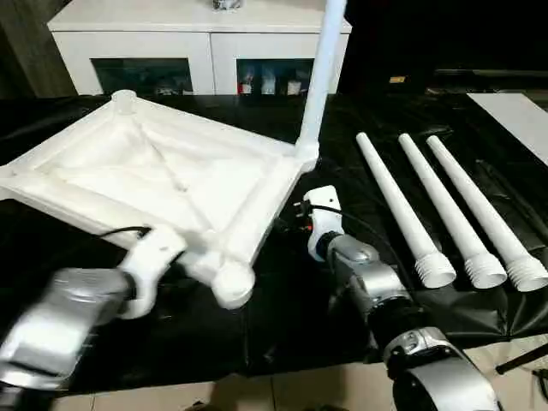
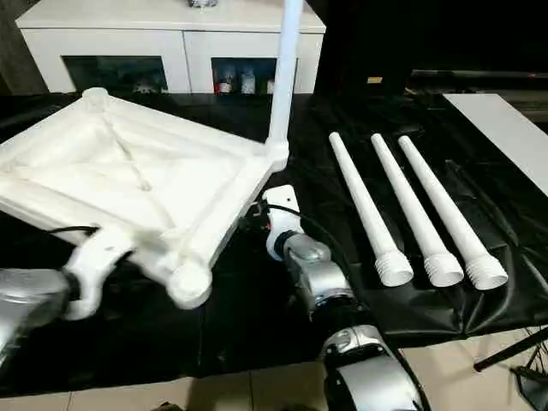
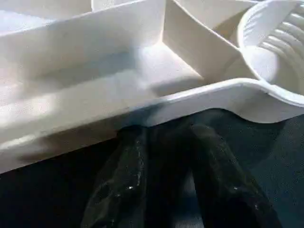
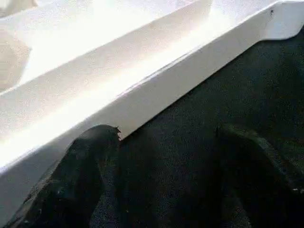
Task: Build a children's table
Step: Rotate table base, then pick table leg
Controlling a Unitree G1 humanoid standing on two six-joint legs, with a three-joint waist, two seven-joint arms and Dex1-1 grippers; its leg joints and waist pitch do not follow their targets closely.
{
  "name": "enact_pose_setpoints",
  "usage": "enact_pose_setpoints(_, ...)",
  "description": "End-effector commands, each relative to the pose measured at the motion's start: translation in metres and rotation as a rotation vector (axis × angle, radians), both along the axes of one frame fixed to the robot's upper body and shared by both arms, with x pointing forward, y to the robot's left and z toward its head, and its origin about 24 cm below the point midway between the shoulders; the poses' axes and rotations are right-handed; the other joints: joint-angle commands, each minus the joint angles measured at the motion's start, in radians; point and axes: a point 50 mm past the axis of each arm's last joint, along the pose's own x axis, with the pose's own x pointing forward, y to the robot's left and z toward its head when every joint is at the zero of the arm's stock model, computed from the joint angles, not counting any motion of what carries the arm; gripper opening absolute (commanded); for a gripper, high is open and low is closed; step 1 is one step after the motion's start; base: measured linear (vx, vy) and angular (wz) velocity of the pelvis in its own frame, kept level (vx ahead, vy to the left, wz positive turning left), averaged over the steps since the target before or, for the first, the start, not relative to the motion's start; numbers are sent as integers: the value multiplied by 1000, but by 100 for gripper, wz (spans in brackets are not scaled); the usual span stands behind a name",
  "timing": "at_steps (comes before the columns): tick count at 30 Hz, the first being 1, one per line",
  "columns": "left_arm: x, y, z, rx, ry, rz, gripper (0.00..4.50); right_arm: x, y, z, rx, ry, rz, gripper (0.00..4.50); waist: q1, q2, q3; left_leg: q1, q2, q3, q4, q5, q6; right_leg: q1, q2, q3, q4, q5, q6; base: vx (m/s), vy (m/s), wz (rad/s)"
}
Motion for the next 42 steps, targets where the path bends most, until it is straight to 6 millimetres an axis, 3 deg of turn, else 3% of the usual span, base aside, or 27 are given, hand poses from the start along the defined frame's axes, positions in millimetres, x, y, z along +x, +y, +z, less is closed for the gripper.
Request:
enact_pose_setpoints(1, 14, -14, 6, -12, -99, 0, 150, 3, 4, 12, 27, -60, 24, 385, -4, 12, -57, 16, 36, -10, -79, -233, -23, 41, -72, 57, -74, -231, -171, 0, 0, 0)
enact_pose_setpoints(5, 30, -33, 2, -21, -165, 34, 150, 11, -17, 31, -19, -137, -66, 385, -4, 11, -59, 10, 34, -14, -81, -215, -22, 46, -70, 54, -78, -243, -140, 0, 0, 0)
enact_pose_setpoints(11, 43, -51, 1, -27, -234, 24, 150, 12, -49, 50, -85, -163, -165, 385, -2, 15, -68, 11, 31, -12, -72, -158, -16, 50, -66, 54, -69, -127, -150, 0, 0, 0)
enact_pose_setpoints(12, 43, -51, 1, -29, -237, 23, 150, 12, -51, 51, -92, -163, -170, 385, -1, 12, -68, 6, 31, -14, -72, -138, -12, 56, -68, 53, -63, -99, -161, 0, 0, 0)
enact_pose_setpoints(13, 44, -53, 3, -37, -247, 16, 150, 11, -58, 55, -112, -163, -183, 385, -1, 19, -67, 6, 31, -15, -72, -132, -12, 56, -66, 53, -63, -91, -162, 0, 0, 0)
enact_pose_setpoints(16, 38, -56, 8, -82, -256, -50, 150, 9, -74, 59, -160, -90, -204, 385, -2, 16, -69, 10, 32, -13, -70, -134, -5, 57, -67, 52, -62, -77, -177, 0, 0, 0)
enact_pose_setpoints(18, 22, -60, 16, -162, -271, -205, 152, 7, -105, 63, -273, 33, -262, 411, -2, 28, -65, 12, 33, -16, -71, -150, -13, 57, -65, 51, -65, -101, -187, 0, 0, 0)
enact_pose_setpoints(20, 19, -60, 18, -177, -274, -233, 152, 8, -109, 64, -273, 42, -272, 422, -2, 24, -63, 15, 33, -12, -70, -173, -19, 53, -64, 52, -68, -117, -193, 0, 0, 0)
enact_pose_setpoints(21, 13, -62, 24, -208, -264, -284, 152, 10, -124, 66, -297, 74, -324, 432, -2, 25, -61, 12, 30, -10, -69, -183, -18, 54, -65, 53, -69, -139, -191, 0, 0, 0)
enact_pose_setpoints(28, 5, -71, 42, -245, -272, -439, 152, 17, -152, 64, -356, 201, -406, 442, -9, 27, -59, 14, 27, -11, -65, -213, -23, 51, -66, 50, -78, -254, -182, 0, 0, 0)
enact_pose_setpoints(34, 2, -74, 57, -252, -267, -527, 152, 14, -161, 51, -342, 366, -386, 442, -7, 32, -64, 8, 27, -10, -59, -163, -16, 55, -64, 49, -68, -181, -204, 0, 0, 0)
enact_pose_setpoints(38, 4, -73, 63, -243, -282, -534, 152, 9, -160, 39, -319, 484, -326, 442, -6, 30, -67, 8, 29, -9, -58, -145, -7, 58, -63, 48, -63, -140, -225, 0, 0, 0)
enact_pose_setpoints(39, 4, -73, 64, -241, -284, -535, 152, 9, -161, 38, -322, 491, -330, 416, -6, 31, -67, 9, 29, -10, -58, -148, -8, 58, -64, 47, -61, -144, -228, 0, 0, 0)
enact_pose_setpoints(42, 4, -73, 67, -237, -287, -540, 152, 8, -163, 36, -316, 517, -340, 404, -5, 31, -65, 9, 29, -8, -57, -161, -16, 57, -66, 49, -65, -175, -226, 0, 0, 0)
